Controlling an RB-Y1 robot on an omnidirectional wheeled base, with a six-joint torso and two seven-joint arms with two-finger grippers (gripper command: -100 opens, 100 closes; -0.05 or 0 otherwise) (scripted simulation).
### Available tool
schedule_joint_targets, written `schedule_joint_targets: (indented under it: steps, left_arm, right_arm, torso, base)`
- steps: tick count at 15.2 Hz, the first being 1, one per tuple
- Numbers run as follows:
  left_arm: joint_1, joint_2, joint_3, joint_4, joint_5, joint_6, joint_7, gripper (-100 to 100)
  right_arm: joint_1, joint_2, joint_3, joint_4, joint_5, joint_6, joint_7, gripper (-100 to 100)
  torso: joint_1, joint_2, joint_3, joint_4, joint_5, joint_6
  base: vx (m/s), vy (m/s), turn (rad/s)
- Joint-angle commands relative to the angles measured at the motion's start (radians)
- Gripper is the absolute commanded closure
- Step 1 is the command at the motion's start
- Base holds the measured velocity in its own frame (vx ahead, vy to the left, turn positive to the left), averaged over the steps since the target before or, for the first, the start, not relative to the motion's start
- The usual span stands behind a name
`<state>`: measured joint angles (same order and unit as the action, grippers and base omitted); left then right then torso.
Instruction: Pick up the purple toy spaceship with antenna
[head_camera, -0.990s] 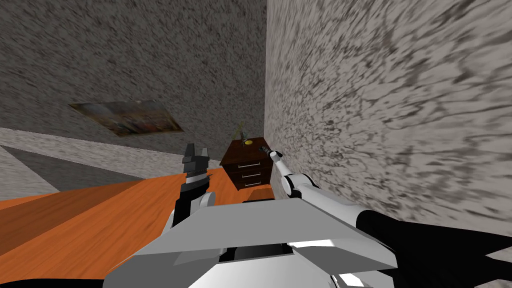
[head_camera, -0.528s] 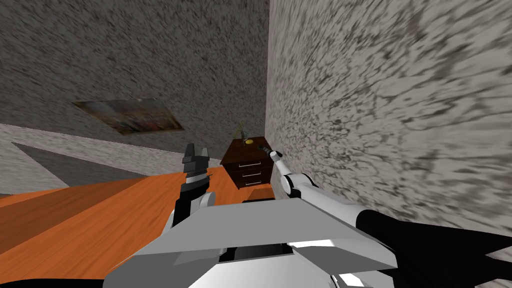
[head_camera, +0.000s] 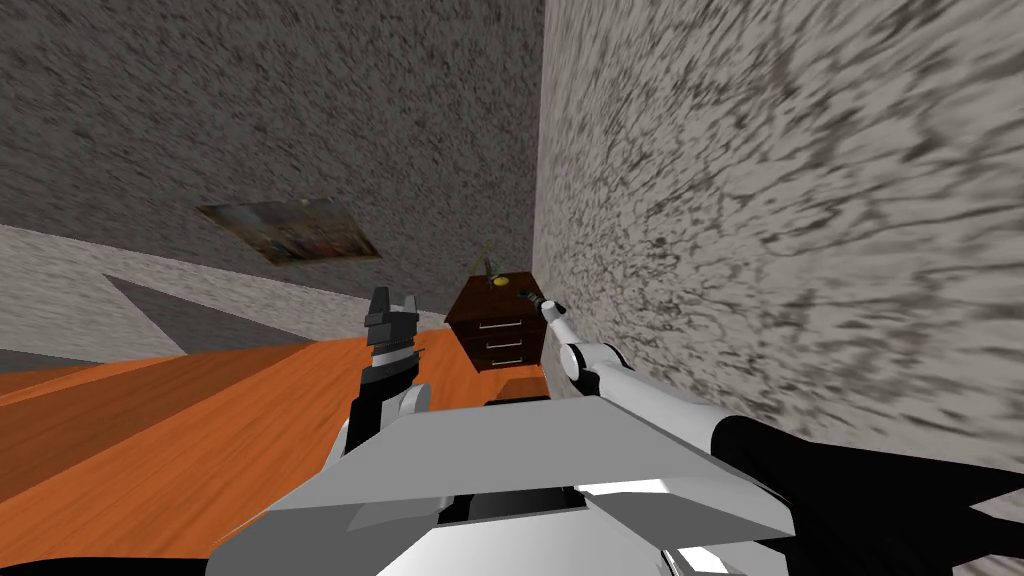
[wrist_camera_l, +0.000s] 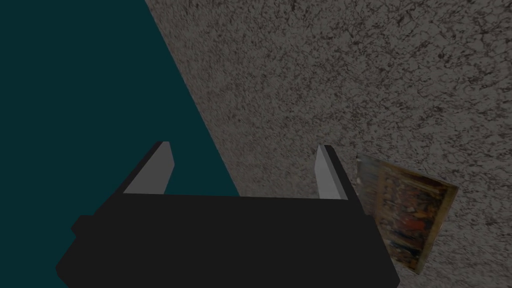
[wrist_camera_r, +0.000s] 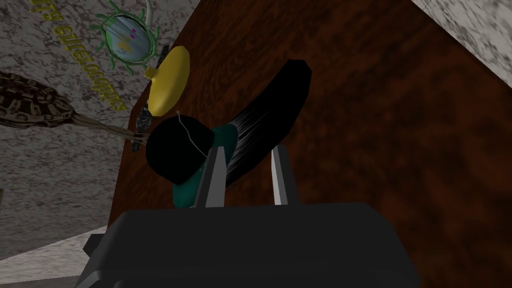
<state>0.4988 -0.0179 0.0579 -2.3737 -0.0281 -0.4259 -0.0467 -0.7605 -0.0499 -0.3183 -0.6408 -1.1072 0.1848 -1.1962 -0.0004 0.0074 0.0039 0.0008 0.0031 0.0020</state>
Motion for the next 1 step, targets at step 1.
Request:
schedule_joint_targets:
  steps: [1]
  left_arm:
    - [0.000,0.000,0.000,0.000,0.000,0.000,0.000,0]
  right_arm:
    - [0.000,0.000,0.000,0.000,0.000,0.000,0.000,100]
  torso:
    - [0.000,0.000,0.000,0.000,0.000,0.000]
  base:
    - [-0.039,-0.017,0.037]
